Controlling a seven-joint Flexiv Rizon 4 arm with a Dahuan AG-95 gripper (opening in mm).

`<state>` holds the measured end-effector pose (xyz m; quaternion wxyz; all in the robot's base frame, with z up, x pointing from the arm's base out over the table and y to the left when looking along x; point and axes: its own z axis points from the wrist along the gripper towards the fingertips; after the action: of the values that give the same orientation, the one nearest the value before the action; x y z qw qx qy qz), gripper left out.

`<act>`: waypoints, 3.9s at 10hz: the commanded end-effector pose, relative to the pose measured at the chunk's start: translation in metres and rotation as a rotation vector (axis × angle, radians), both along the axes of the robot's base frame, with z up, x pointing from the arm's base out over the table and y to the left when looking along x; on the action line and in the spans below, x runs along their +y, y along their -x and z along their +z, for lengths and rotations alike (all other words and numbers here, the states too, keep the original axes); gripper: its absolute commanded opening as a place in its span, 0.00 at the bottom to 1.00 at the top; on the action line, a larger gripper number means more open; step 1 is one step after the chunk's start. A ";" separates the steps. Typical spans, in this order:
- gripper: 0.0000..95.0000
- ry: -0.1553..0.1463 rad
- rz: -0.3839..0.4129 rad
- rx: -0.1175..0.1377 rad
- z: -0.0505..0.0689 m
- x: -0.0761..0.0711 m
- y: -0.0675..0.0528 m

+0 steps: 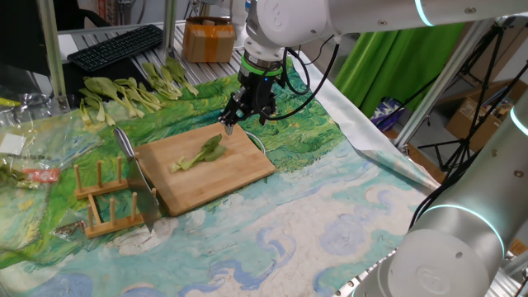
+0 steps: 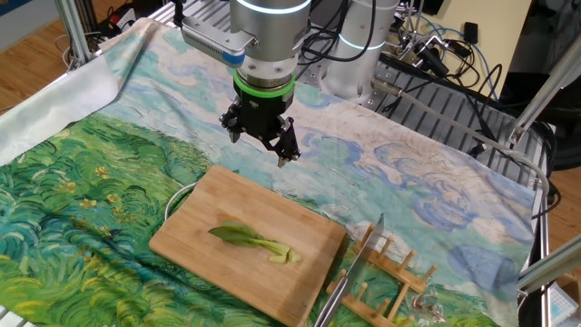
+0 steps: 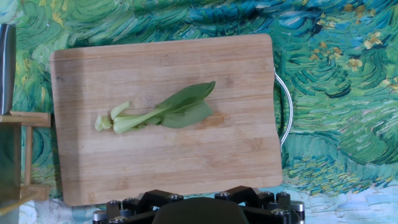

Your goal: Chop the pakchoi

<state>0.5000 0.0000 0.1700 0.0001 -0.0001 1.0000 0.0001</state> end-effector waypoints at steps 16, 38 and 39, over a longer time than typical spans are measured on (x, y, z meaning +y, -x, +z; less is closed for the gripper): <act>0.00 -0.048 -0.140 -0.010 -0.011 0.041 0.000; 0.00 -0.092 -0.276 -0.015 -0.039 0.150 -0.006; 0.00 -0.089 -0.275 -0.013 -0.041 0.150 -0.008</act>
<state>0.5083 0.1504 0.1268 0.0076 0.1369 0.9894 0.0479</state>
